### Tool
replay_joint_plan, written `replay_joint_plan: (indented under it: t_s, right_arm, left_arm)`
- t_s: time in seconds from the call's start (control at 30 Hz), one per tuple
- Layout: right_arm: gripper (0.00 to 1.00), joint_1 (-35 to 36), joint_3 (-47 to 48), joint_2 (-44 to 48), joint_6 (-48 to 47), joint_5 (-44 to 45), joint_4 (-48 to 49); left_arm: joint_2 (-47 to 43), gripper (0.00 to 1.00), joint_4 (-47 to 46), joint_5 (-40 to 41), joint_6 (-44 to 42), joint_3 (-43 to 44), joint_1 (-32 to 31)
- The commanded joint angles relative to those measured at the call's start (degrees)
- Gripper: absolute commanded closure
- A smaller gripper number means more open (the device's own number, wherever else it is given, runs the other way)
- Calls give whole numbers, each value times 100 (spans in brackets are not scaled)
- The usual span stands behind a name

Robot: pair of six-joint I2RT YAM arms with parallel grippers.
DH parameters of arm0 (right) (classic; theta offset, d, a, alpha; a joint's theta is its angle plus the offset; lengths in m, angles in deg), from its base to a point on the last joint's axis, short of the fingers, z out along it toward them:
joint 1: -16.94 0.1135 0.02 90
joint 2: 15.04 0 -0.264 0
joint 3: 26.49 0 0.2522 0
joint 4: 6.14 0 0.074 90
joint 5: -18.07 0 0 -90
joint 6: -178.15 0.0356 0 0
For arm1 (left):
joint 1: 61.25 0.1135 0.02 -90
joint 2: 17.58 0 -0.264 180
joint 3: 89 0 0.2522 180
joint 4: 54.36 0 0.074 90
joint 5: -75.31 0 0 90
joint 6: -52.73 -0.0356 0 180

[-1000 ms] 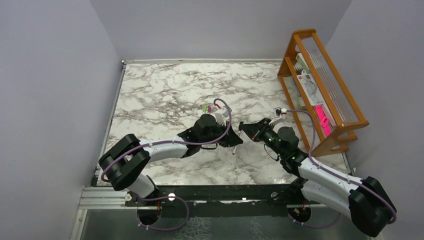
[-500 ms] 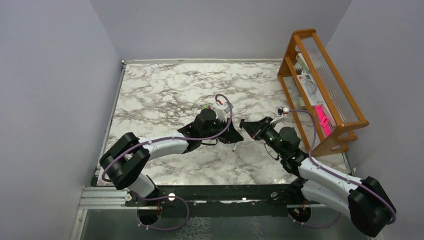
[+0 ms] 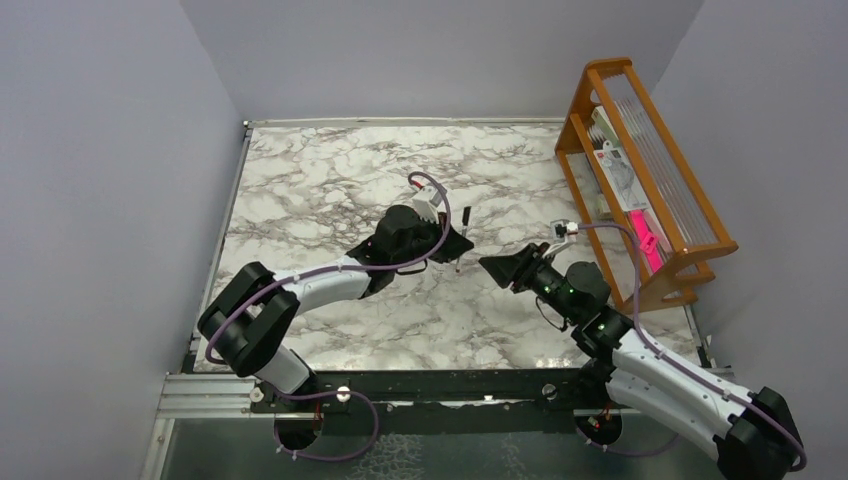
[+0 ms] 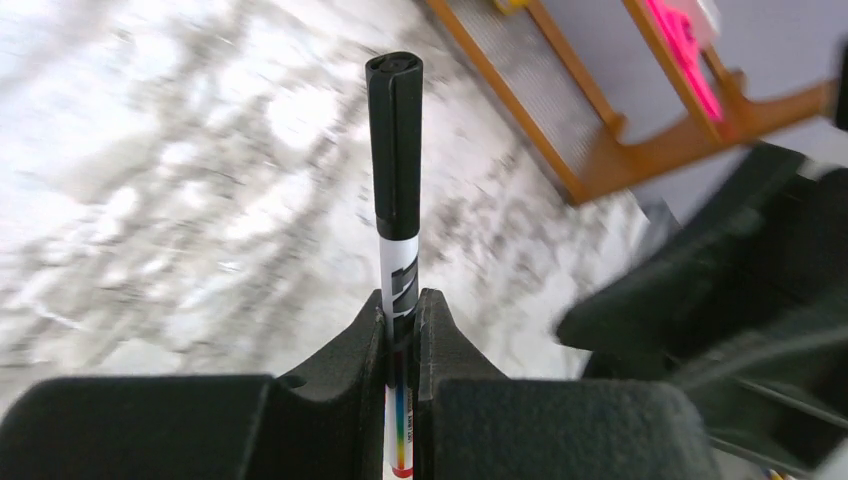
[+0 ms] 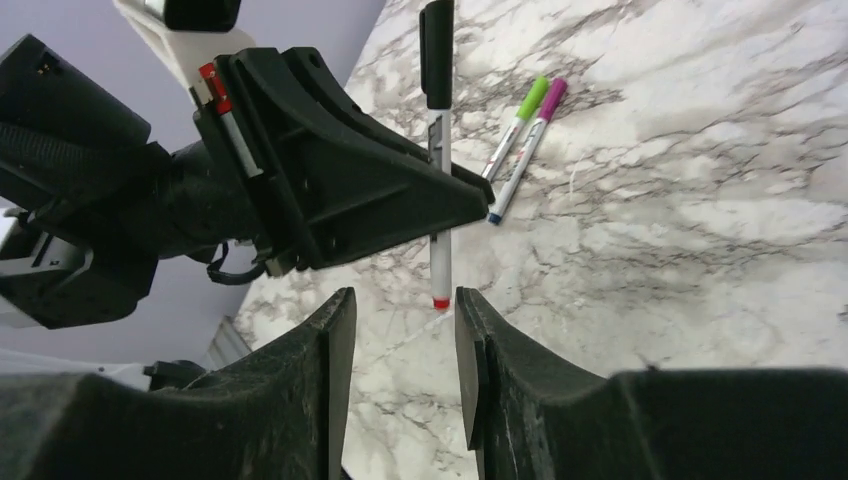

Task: Insert the pens into the pen caps

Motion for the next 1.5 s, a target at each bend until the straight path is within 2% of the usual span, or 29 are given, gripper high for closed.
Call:
replay_joint_plan:
  t_s: [0.0, 0.17, 0.3, 0.37, 0.53, 0.73, 0.83, 0.97, 1.07, 1.27, 1.47]
  right_arm:
    - [59, 27, 453, 399, -666, 427, -1089]
    - [59, 28, 483, 505, -830, 612, -1554]
    - [62, 26, 264, 437, -669, 434, -1512]
    - [63, 28, 163, 405, -602, 389, -1443]
    - [70, 27, 66, 261, -565, 436, -1353]
    - [73, 26, 134, -81, -603, 425, -1255]
    - [77, 28, 127, -192, -613, 380, -1164]
    - [79, 28, 99, -275, -619, 378, -1092]
    - [79, 28, 99, -309, -628, 396, -1089]
    - [79, 28, 99, -347, -711, 456, -1091]
    - [79, 23, 117, -410, -752, 466, -1085]
  left_arm:
    - [-178, 100, 115, 951, -510, 142, 173]
    - [94, 100, 1364, 1906, -1186, 798, 213]
    - [535, 100, 2511, 2992, -1529, 1526, 268]
    - [658, 100, 2771, 3276, -1603, 1665, 330]
    - [973, 100, 3103, 3293, -1708, 1908, 491]
    - [1671, 100, 3411, 3064, -1704, 2227, 634]
    - [1848, 100, 3512, 2974, -1658, 2343, 675]
    - [2032, 94, 3664, 3010, -1625, 2487, 727]
    - [2115, 85, 3701, 2945, -1600, 2542, 757]
    - [2219, 79, 3709, 2861, -1578, 2573, 768]
    - [2255, 77, 3753, 2855, -1578, 2613, 774]
